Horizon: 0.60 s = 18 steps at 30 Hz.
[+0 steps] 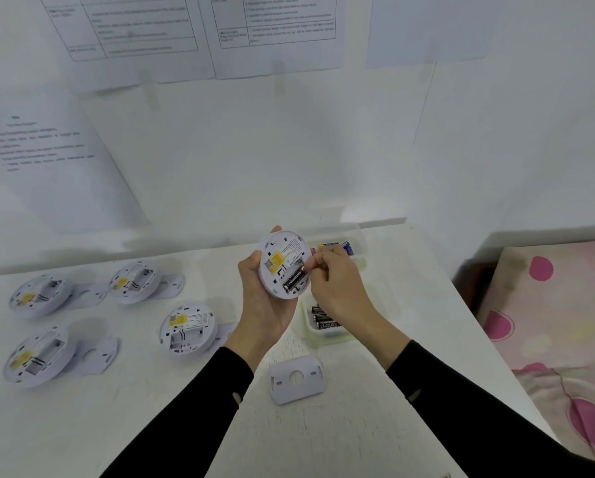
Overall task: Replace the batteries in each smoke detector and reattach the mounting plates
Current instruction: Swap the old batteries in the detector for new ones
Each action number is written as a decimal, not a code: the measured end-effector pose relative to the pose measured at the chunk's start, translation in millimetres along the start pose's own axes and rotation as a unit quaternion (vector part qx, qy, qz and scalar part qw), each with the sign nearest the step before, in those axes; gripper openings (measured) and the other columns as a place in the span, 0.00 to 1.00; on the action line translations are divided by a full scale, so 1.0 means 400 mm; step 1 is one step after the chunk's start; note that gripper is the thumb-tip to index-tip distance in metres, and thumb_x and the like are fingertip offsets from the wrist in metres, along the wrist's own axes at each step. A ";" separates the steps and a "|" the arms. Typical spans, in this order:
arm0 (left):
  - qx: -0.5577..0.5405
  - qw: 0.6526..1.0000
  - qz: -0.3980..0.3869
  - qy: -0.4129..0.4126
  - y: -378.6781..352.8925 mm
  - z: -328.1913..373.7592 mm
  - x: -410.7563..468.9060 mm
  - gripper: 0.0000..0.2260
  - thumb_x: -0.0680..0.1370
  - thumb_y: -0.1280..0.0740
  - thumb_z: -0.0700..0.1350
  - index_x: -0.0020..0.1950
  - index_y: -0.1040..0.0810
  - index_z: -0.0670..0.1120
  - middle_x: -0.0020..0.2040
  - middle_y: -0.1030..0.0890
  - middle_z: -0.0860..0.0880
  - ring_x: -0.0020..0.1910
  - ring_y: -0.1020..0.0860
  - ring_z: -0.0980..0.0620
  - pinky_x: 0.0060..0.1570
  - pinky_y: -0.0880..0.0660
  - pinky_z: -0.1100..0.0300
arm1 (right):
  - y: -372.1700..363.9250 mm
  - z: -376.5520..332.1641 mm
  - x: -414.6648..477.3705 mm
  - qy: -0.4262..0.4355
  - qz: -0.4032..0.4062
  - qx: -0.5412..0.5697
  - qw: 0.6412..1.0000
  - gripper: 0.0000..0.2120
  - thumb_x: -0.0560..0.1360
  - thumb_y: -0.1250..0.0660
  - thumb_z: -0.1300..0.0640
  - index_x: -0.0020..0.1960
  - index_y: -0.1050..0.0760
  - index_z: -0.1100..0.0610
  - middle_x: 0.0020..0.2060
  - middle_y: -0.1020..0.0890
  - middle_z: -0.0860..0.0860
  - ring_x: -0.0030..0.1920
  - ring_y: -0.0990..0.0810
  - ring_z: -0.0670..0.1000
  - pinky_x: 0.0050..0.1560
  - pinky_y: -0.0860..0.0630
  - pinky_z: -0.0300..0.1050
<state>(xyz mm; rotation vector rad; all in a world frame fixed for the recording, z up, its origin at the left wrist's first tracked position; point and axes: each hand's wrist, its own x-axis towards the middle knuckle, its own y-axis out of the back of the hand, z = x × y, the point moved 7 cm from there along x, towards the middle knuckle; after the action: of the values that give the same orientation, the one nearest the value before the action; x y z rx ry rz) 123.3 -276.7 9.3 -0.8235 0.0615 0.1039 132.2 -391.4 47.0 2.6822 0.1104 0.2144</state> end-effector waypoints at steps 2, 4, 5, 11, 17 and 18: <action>0.005 1.000 -0.001 -0.005 0.002 0.000 0.000 0.24 0.72 0.39 0.56 0.66 0.24 0.50 0.61 0.21 0.41 0.54 0.19 0.46 0.48 0.21 0.55 | -0.003 0.007 0.001 -0.019 -0.010 0.015 1.000 0.09 0.76 0.42 0.67 0.43 0.24 0.59 0.51 0.26 0.53 0.47 0.28 0.44 0.43 0.34 0.20; 0.007 1.000 -0.002 -0.004 0.005 0.001 -0.002 0.23 0.73 0.41 0.56 0.66 0.24 0.50 0.59 0.19 0.42 0.52 0.18 0.47 0.48 0.20 0.56 | -0.002 0.008 0.002 -0.033 -0.015 0.038 0.999 0.08 0.77 0.40 0.62 0.40 0.26 0.58 0.51 0.27 0.52 0.45 0.28 0.41 0.41 0.34 0.22; 0.005 1.000 0.000 -0.004 0.008 0.002 -0.002 0.22 0.75 0.41 0.56 0.66 0.24 0.50 0.58 0.19 0.43 0.51 0.18 0.47 0.48 0.20 0.56 | -0.001 0.005 0.001 -0.033 -0.016 0.047 0.998 0.09 0.77 0.39 0.59 0.38 0.28 0.57 0.51 0.27 0.52 0.43 0.28 0.41 0.41 0.33 0.23; 0.002 0.999 0.034 0.007 0.025 0.000 -0.003 0.23 0.79 0.46 0.55 0.70 0.27 0.48 0.58 0.20 0.42 0.50 0.18 0.47 0.46 0.20 0.56 | -0.007 -0.011 -0.018 -0.015 -0.062 0.076 0.995 0.07 0.76 0.31 0.54 0.46 0.28 0.56 0.45 0.22 0.52 0.40 0.23 0.46 0.41 0.27 0.35; -0.033 0.996 0.079 0.020 0.064 0.010 -0.003 0.24 0.78 0.43 0.57 0.69 0.26 0.46 0.64 0.23 0.39 0.62 0.24 0.40 0.66 0.31 0.48 | 0.063 0.025 0.010 -0.018 0.017 0.192 0.981 0.08 0.74 0.28 0.59 0.50 0.25 0.55 0.42 0.18 0.51 0.42 0.19 0.50 0.48 0.21 0.44; -0.044 0.995 0.084 0.021 0.075 0.014 -0.002 0.26 0.77 0.42 0.58 0.69 0.26 0.45 0.65 0.23 0.39 0.65 0.26 0.39 0.70 0.34 0.47 | 0.082 0.054 0.020 -0.033 0.036 0.177 0.983 0.06 0.74 0.28 0.58 0.50 0.23 0.55 0.43 0.17 0.52 0.43 0.18 0.51 0.49 0.21 0.44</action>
<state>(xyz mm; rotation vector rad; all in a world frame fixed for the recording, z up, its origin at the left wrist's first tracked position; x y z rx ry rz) 119.0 -252.2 -8.7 -0.9071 0.1664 0.2501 145.2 -429.2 43.0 3.0480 0.0335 0.1363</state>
